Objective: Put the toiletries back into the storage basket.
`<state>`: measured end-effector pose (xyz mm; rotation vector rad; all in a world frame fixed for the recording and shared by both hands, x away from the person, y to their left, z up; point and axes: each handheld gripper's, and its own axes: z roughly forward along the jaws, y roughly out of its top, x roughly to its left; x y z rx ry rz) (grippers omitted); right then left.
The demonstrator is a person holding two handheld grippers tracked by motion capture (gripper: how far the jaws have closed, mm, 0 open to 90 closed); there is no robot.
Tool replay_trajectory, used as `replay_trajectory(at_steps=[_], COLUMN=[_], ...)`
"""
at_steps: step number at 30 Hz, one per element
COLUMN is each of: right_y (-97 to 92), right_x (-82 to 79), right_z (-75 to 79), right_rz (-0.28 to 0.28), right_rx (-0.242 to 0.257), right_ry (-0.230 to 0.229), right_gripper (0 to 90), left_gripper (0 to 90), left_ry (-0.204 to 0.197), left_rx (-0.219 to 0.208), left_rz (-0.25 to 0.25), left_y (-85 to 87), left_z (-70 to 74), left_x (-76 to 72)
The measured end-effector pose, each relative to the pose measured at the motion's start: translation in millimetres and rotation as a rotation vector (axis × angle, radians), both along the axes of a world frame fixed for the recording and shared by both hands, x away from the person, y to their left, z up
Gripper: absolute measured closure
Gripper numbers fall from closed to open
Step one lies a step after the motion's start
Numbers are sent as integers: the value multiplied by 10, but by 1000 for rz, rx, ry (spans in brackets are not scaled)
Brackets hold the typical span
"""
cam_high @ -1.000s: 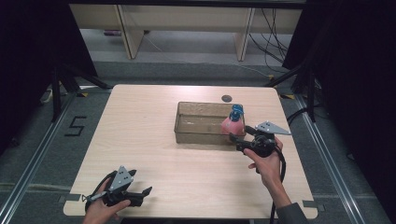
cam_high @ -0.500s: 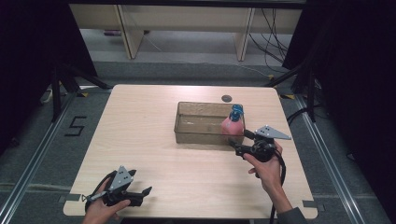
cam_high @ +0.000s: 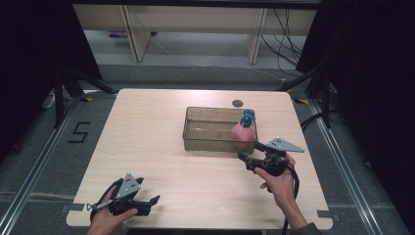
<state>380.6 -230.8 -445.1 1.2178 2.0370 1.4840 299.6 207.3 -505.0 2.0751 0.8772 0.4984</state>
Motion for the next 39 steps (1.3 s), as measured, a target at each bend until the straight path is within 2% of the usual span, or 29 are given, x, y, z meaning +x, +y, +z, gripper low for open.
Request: replay_trajectory(at_steps=[1,2,3,4,5,6,7,8,10,12,13,14,16,18,19,22,23,25,27,28,30,31,32,34,35,36,37,38,39], right_y=[9,-13,-5,-21,-5,-15,1,-16,2,-20,4,-15,-17,-14,-20,-17,-35,-42,-30,-39,-42,-25,-35,-26,-33,-41,-22,-34,-45], right_x=[-21,-14,-39,-36,-57,-55,-78,-83,-100,-104,-131,-114,-140,-170,-167,-225,-216,-237,-259,-257,-283,-303,-294,-337,-312,-328,-350,-344,-352], right_z=[-3,-12,-14,-19,-28,-37,-44,-57,-65,-67,-68,-77,-73,-77,-91,-86,-97,-104,-123,-134,-133,-140,-151,-146,-171,-161,-170,-176,-174], right_rz=[-4,2,-8,0,-6,2,0,10,7,18,11,19,12,22,21,25,27,28,20,33,32,30,39,29,31,36,35,47,46], right_rx=[15,-13,-4,-24,-14,-15,9,-21,2,-27,17,-6,-6,3,-8,18,2,-2,7,1,-2,19,15,19,0,-14,20,15,2], right_ry=[17,-10,11,-4,18,-6,12,-5,14,1,29,-6,-8,12,-6,31,4,8,27,7,14,39,27,64,14,27,42,30,29], right_gripper=[224,223,224,222,222,222,222,222,222,222,222,222,222,224,224,223,223,223,223,223,223,223,223,223,223,223,223,223,223], left_gripper=[150,150,150,150,150,150,150,150,150,150,150,150,150,150,150,150,150,150,150,150,150,150,150,150,150,150,150,150,150], left_ry=[0,-1,-2,-11,-15,-4,4,1,-5,-5,3,2,-16,-4,0,2,5,-3,-1,4,-6,-6,-4,-11,1,2,0,-3,-2], left_rx=[-11,-11,1,8,10,13,11,2,7,11,-13,-20,23,10,2,-2,-6,16,9,4,6,7,6,15,8,3,3,5,-20], left_rz=[5,6,0,-1,-5,3,-2,11,6,2,13,15,-10,0,3,6,4,1,-8,-4,9,8,10,-5,-6,-4,-1,3,17], left_y=[-6,-4,7,11,14,11,10,1,5,12,-1,-5,19,4,-3,-3,-1,10,8,4,3,5,5,12,11,11,13,12,-6], left_z=[-6,-7,-1,-1,0,4,5,0,5,6,-2,-5,10,8,5,-1,-4,7,10,10,5,5,4,10,11,11,8,4,-9], left_x=[-1,-1,2,9,12,3,-2,-3,1,1,-8,-7,17,4,1,-1,1,4,3,-1,1,2,0,7,0,1,3,5,-1])
